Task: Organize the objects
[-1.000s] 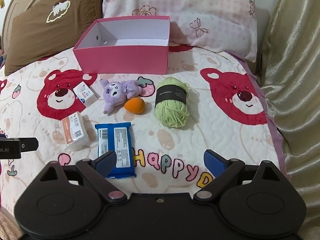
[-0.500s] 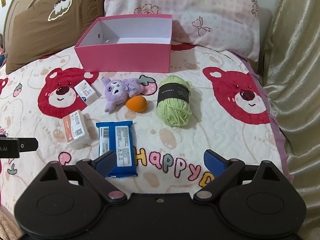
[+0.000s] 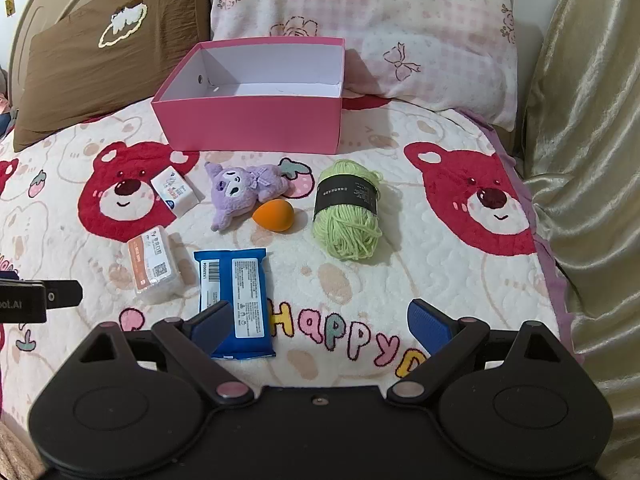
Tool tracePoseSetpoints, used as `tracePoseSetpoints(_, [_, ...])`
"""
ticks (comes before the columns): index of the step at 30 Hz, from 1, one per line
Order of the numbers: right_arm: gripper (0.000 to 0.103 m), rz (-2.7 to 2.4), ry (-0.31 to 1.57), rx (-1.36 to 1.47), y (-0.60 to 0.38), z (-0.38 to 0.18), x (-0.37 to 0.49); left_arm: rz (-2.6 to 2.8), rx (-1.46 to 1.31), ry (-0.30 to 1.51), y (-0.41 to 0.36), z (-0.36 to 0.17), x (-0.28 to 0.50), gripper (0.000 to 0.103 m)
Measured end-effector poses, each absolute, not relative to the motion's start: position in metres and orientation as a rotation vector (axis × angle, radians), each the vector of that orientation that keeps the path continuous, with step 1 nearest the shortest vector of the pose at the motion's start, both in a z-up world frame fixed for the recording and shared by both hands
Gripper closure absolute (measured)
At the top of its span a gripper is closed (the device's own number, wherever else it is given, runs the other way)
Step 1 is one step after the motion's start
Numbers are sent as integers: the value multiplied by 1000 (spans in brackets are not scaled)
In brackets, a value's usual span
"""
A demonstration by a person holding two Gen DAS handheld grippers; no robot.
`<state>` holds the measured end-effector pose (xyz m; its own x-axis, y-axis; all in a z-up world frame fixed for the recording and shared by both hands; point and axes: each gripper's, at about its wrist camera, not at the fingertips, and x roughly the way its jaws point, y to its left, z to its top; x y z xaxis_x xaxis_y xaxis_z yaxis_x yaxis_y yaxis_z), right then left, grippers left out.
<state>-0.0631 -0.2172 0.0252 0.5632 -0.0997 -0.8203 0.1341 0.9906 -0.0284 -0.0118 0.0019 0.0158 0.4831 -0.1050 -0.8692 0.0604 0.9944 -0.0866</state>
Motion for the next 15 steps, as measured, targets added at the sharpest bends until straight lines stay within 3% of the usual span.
tracePoseSetpoints(15, [7, -137, 964, 36, -217, 26, -63, -101, -44, 1046, 0, 20, -18, 0])
